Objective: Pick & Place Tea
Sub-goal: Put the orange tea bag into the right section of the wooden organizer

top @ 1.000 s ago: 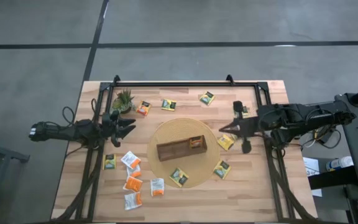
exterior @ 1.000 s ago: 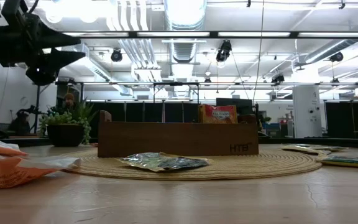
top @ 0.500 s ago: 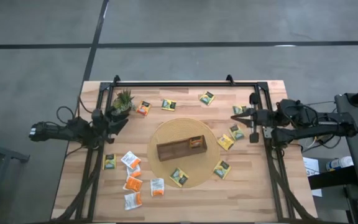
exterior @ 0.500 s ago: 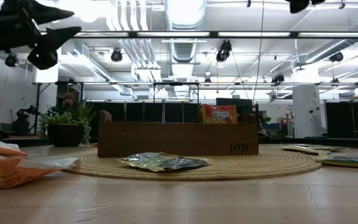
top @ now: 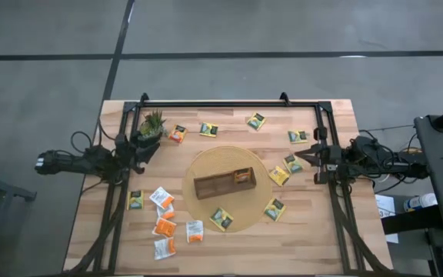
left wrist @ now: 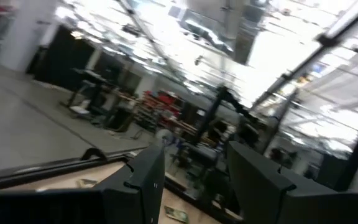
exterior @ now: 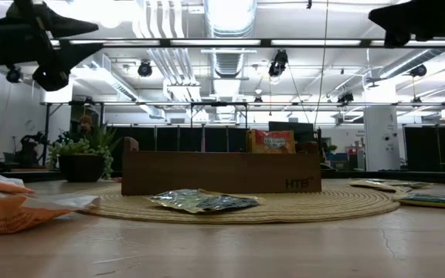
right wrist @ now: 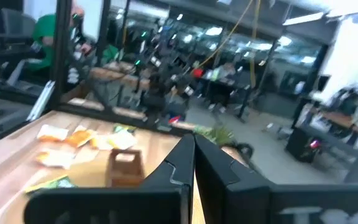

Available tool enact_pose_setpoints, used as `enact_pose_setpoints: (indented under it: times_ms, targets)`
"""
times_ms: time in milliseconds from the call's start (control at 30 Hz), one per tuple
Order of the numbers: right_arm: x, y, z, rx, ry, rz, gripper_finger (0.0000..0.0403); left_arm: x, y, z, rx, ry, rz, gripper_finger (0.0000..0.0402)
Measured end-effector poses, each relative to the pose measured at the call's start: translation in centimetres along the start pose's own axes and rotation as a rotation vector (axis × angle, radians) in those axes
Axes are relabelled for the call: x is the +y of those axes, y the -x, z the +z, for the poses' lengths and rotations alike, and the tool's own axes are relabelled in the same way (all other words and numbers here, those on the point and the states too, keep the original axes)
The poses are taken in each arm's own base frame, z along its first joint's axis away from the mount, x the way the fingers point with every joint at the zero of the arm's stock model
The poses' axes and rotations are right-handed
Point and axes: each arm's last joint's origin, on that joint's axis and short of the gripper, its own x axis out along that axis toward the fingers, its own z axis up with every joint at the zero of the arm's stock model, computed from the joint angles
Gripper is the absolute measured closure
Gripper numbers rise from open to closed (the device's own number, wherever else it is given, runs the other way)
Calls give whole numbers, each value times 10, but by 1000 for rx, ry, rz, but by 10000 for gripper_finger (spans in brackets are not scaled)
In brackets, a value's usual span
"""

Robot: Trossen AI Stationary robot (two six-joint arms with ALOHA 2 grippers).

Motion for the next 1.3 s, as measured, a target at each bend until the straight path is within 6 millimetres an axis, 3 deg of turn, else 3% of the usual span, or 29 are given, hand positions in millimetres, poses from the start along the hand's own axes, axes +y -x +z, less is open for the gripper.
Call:
enact_pose_setpoints:
  times_ms: [133,333,500,667,933,1300]
  targets:
    - [0,10,-10,-49,-13,-78,394,1,-1,-1,-4,39,47,234]
    - [3,3,-22,-53,-29,-81,394,1,-2,-1,-14,60,50,234]
    - [9,-2,-47,-127,-71,-92,394,0,-4,-3,-3,71,55,234]
    - [11,-4,-57,-49,-61,-72,394,-1,-8,-6,14,62,61,234]
    - [14,-4,-72,118,101,-61,394,-3,-18,-14,37,22,75,234]
    - [15,-7,-76,167,152,-47,394,-10,-45,-24,179,-151,308,234]
